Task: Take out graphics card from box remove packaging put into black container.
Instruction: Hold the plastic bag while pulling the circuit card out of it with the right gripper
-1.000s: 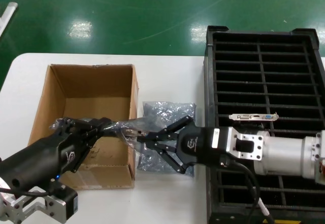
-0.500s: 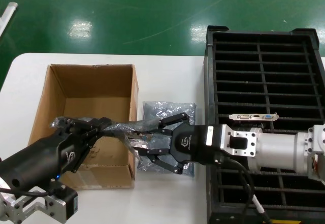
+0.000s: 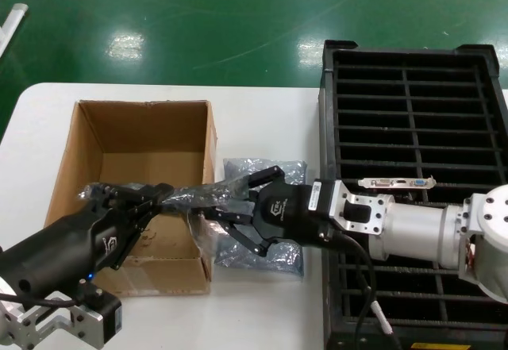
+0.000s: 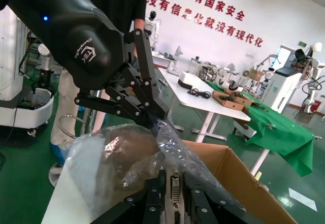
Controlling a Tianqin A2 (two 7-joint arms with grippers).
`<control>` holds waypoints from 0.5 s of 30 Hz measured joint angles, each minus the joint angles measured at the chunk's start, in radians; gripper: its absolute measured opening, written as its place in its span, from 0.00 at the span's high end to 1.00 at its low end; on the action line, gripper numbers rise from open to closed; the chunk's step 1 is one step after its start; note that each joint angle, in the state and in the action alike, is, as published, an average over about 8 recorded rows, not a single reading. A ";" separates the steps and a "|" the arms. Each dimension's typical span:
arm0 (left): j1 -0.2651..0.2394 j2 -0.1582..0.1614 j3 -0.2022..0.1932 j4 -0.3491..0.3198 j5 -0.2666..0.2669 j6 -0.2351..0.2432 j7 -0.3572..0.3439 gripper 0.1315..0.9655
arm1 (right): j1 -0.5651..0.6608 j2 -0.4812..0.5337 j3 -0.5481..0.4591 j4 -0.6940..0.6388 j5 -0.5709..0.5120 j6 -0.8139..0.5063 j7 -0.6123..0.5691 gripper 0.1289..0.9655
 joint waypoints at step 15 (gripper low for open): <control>0.000 0.000 0.000 0.000 0.000 0.000 0.000 0.99 | -0.055 0.061 0.009 0.134 0.001 -0.005 0.050 0.93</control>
